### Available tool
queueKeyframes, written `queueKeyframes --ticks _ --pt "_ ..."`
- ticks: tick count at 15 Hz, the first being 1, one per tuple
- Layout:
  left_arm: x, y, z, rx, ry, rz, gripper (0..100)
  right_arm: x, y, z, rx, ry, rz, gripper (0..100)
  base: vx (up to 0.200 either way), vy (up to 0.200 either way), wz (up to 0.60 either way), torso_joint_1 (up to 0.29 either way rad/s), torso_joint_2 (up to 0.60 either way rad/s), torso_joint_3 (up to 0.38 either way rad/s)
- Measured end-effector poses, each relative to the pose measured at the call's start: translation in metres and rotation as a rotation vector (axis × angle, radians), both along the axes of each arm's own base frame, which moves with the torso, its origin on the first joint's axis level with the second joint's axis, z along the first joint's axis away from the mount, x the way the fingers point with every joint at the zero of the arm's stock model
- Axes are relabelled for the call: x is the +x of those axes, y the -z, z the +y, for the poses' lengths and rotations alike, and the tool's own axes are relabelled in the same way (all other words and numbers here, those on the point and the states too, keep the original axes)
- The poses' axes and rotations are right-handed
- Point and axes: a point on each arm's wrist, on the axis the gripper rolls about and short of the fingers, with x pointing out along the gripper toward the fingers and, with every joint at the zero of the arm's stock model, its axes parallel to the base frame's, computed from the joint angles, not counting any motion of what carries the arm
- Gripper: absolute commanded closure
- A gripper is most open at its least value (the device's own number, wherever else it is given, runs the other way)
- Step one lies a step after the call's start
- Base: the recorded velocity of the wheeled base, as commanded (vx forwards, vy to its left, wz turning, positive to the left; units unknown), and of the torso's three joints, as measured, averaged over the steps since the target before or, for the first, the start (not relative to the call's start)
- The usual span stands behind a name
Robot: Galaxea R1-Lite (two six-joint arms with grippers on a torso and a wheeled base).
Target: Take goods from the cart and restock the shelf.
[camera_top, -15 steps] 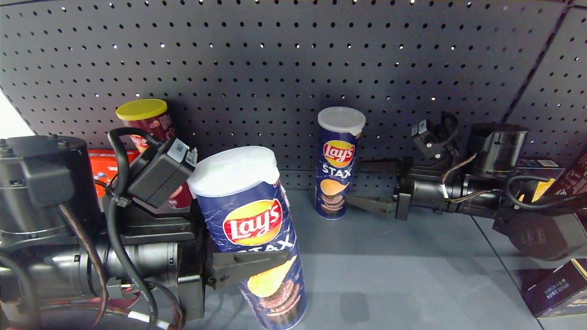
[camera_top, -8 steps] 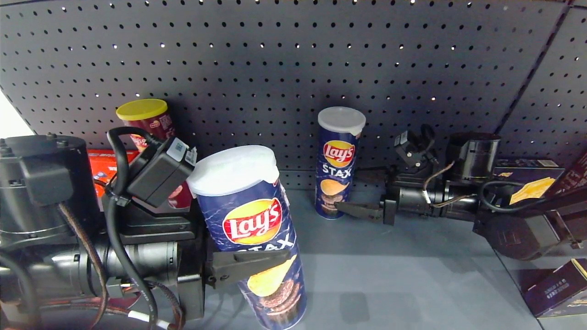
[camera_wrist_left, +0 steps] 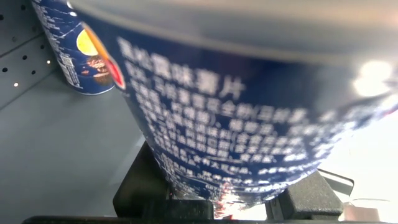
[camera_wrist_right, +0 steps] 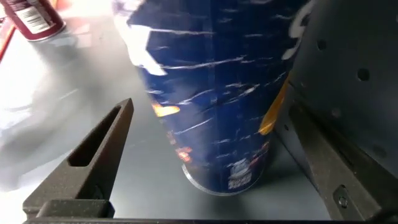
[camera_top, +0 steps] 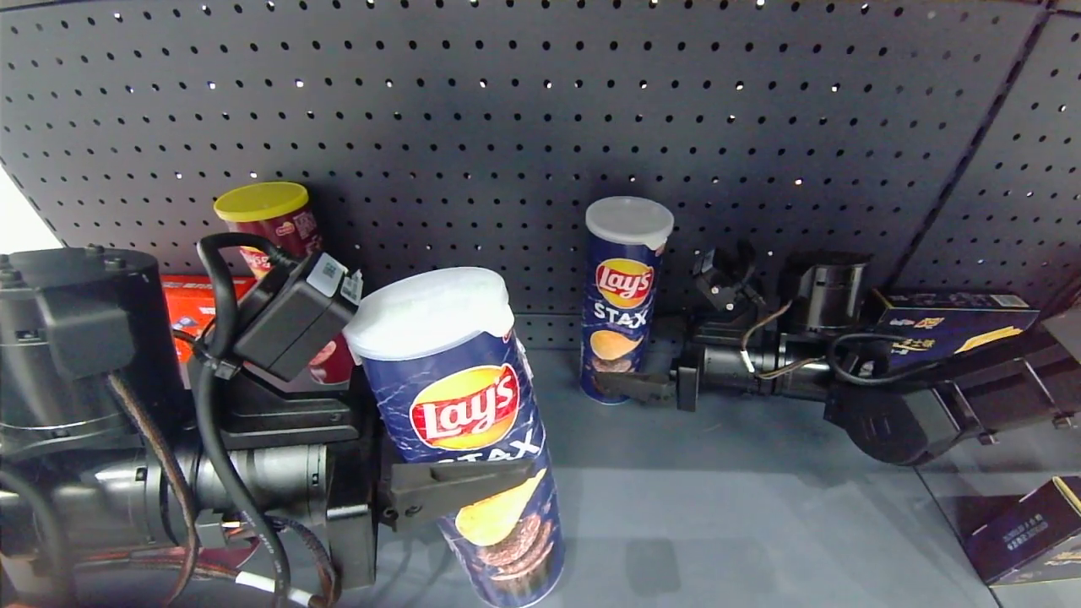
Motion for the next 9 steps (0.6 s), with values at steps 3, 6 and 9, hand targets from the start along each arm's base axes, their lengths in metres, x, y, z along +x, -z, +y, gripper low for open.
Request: queueKeyframes --ticks 3,6,9 --pt "0.0 0.001 0.0 0.001 0.0 0.003 100 0.006 0.004 0.005 -0.002 -0.002 0.003 0 0.0 0.0 0.0 0.0 0.0 0.0" --pt "0.0 0.001 0.0 0.002 0.0 0.003 100 0.01 0.009 0.008 -0.006 -0.005 0.012 100 0.0 0.0 0.0 0.0 0.0 0.0" --pt "0.0 0.001 0.0 0.002 0.0 0.003 100 0.011 0.012 0.011 -0.008 -0.008 0.015 100 0.0 0.0 0.0 0.0 0.0 0.0"
